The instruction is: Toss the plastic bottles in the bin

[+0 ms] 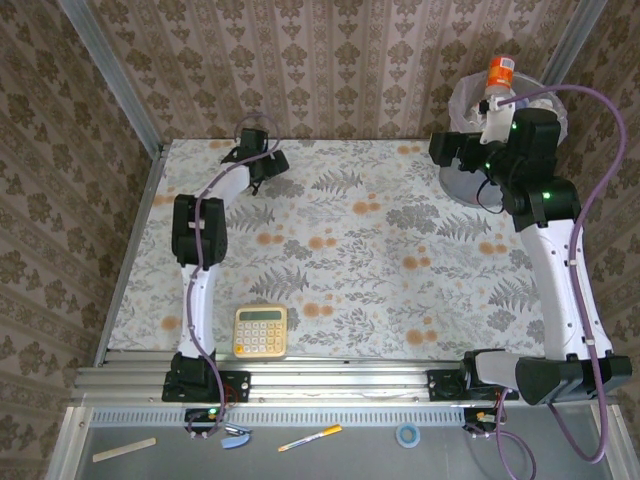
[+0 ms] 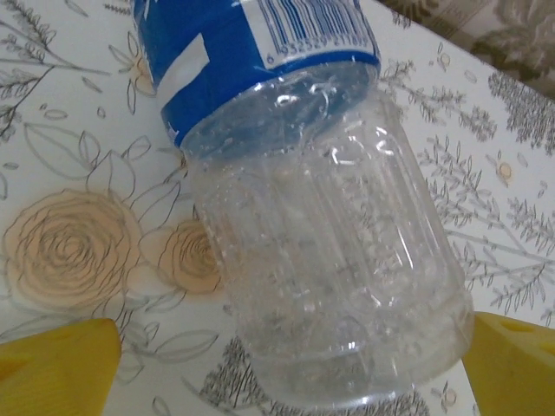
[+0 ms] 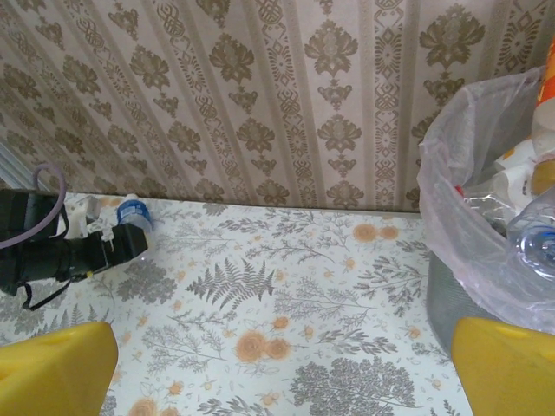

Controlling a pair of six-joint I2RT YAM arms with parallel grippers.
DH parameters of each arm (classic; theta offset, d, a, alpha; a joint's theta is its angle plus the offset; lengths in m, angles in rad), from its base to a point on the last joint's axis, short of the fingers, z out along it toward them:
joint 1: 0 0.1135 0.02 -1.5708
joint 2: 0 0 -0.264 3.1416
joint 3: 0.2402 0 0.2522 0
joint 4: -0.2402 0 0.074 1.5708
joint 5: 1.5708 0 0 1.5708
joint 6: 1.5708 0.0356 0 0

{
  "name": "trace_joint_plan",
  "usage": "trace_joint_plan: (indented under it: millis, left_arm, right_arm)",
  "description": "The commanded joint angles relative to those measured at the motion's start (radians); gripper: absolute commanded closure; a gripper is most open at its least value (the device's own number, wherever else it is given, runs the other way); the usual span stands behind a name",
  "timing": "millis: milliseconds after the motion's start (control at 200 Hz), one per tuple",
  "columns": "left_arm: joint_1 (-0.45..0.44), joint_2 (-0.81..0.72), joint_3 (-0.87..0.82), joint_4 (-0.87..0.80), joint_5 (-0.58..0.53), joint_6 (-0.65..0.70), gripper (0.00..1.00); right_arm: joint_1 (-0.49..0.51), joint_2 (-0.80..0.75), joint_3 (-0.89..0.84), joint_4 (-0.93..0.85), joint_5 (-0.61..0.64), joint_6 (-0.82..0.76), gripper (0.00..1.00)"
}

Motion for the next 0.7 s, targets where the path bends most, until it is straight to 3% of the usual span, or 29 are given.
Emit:
trace_joint_plan:
  millis: [0,180,390,540,695]
  left_arm:
    - [0.009,0.046,0.081,-0.003,-0.025,-0.047,0.0]
    - [0.018,0.129,0.213,-0.085,-0.031,-0.047,0.03]
    - [0.023,0.153,0.272,-0.147,0.014,-0.008,0.29]
    - [0.024,0.032,0.08,-0.076,0.021,0.041,0.45]
    - [0.016,-0.181,-0.251,0.13,0.027,0.108,0.52]
  right_arm:
    - [0.007,0.001,-0.025,0.029,-0.022,-0.015,0.0]
    - [0.009,0.005,-0.044,0.029,-0.02,-0.031,0.0]
    - [0.009,0.01,-0.046,0.061,-0.027,-0.033,0.0]
    - [0.01,0.011,-0.052,0.07,-0.032,-0.017,0.0]
    - [0.011,0.003,-0.074,0.083,-0.039,0.013,0.0]
